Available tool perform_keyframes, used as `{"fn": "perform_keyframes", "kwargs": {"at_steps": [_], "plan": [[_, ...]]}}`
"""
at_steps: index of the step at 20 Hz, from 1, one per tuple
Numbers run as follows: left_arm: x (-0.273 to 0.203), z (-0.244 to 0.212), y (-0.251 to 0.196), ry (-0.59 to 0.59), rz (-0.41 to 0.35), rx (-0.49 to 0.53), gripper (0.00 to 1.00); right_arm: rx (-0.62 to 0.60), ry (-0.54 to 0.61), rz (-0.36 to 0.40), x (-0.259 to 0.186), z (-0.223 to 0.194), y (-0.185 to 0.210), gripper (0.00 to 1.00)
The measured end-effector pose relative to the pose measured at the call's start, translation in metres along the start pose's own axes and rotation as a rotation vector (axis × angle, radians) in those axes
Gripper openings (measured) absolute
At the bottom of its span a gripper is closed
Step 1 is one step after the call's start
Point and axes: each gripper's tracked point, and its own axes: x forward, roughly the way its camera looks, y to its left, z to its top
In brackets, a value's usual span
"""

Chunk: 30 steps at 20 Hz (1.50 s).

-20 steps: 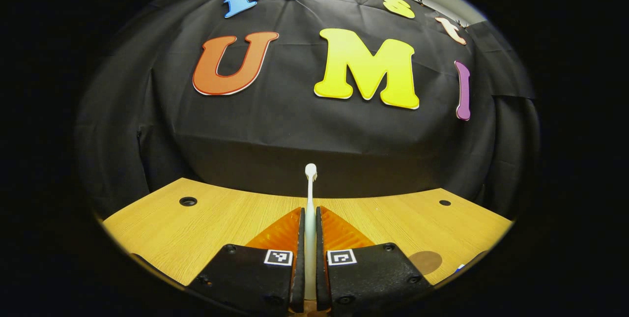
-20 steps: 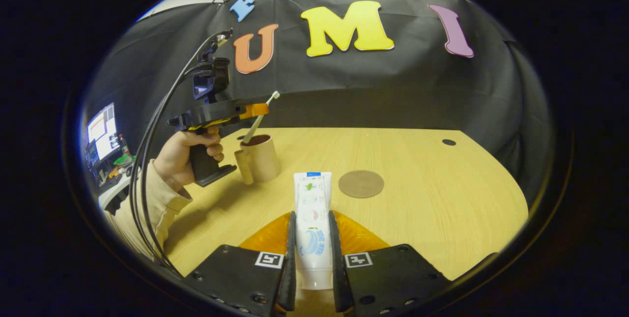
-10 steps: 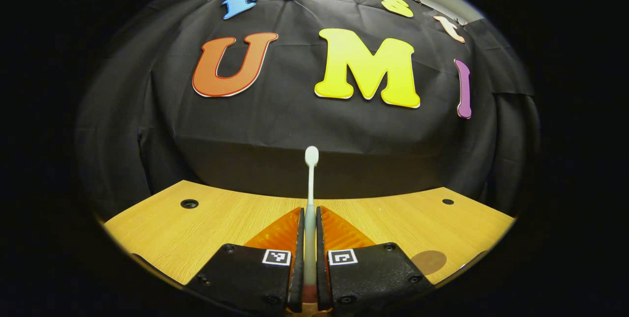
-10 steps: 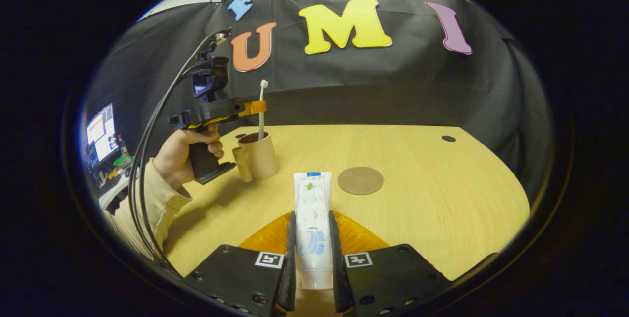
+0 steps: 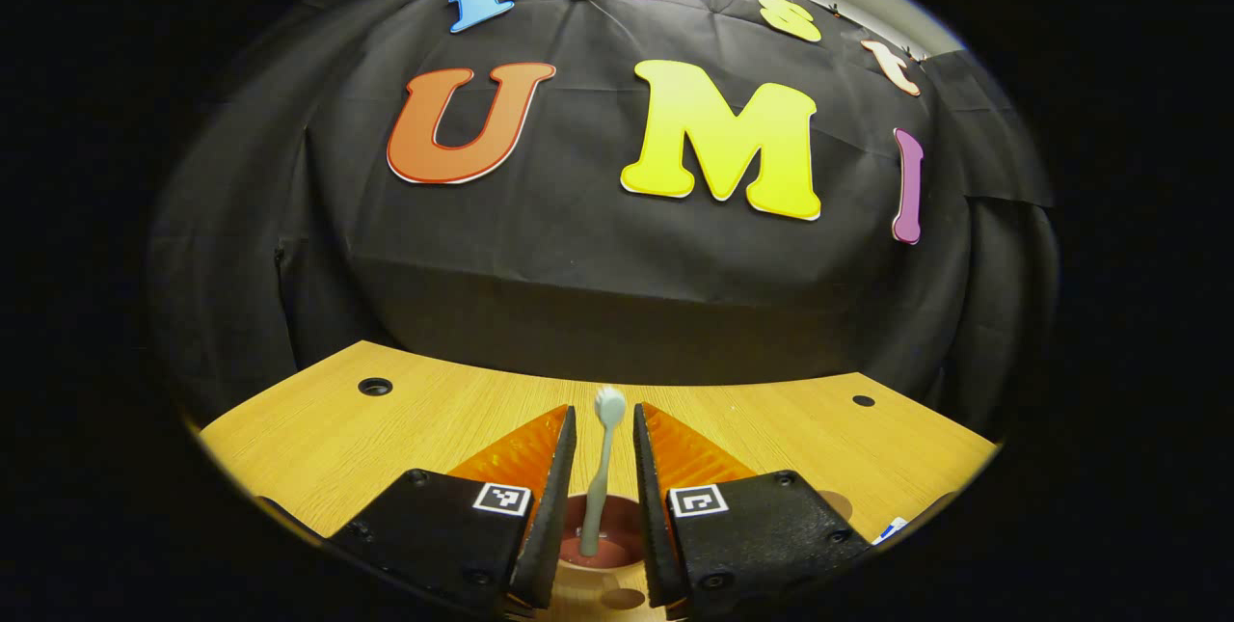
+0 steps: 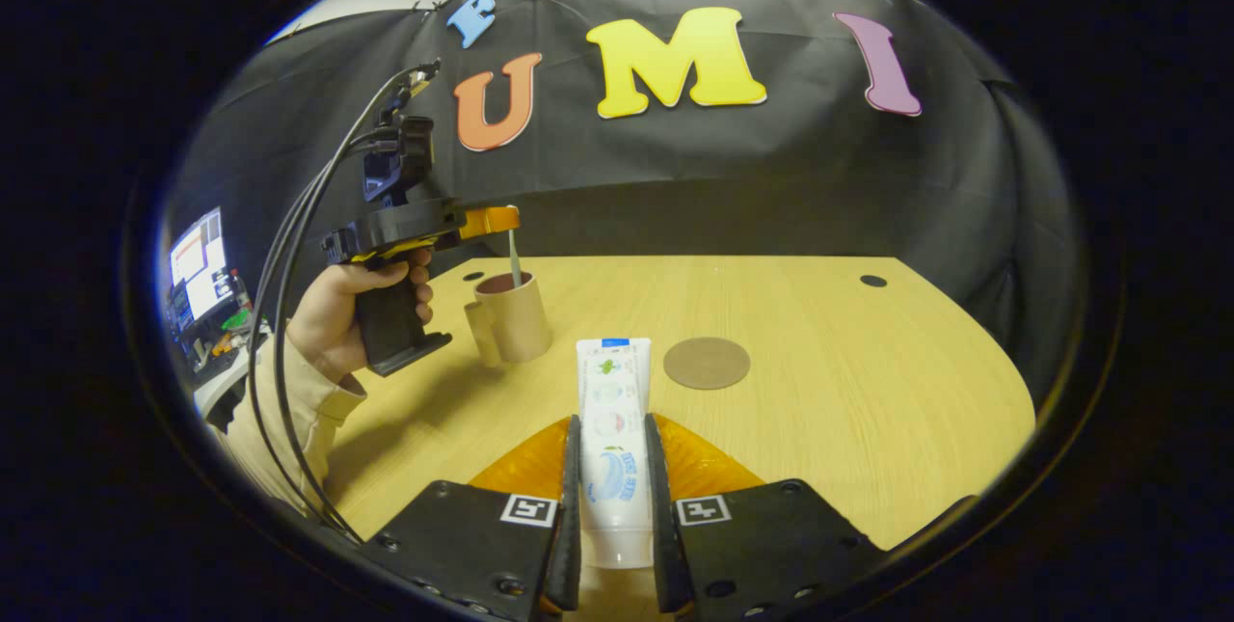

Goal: Put the toothbrush and toothpaste on the desktop into the cup, then pick up the cup and place it on the coaster on the desktop.

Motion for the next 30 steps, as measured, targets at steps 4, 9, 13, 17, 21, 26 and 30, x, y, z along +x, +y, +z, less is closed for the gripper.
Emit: {"fn": "perform_keyframes", "kwargs": {"at_steps": [4,9,13,17,21,26,30], "plan": [[-0.021,0.0,0.013,0.019,0.038,-0.002,0.49,-0.012,-0.036,-0.012,-0.011,0.011,0.01,0.3],[-0.059,-0.002,0.033,0.034,0.044,0.028,0.85,-0.019,-0.094,-0.016,-0.007,0.037,0.03,0.3],[-0.094,-0.002,0.053,0.016,0.061,0.053,0.95,-0.018,-0.14,-0.01,0.008,0.063,0.049,0.3],[-0.124,-0.007,0.069,-0.004,0.075,0.059,0.95,0.004,-0.196,0.023,0.035,0.096,0.073,0.3],[-0.137,-0.016,0.079,0.008,0.082,0.019,0.95,0.01,-0.26,0.041,0.074,0.127,0.096,0.3],[-0.139,-0.035,0.087,0.032,0.089,0.071,0.95,-0.005,-0.299,0.102,0.124,0.154,0.128,0.3],[-0.134,-0.053,0.088,0.076,0.073,0.017,0.95,-0.05,-0.36,0.128,0.154,0.178,0.147,0.3]]}}
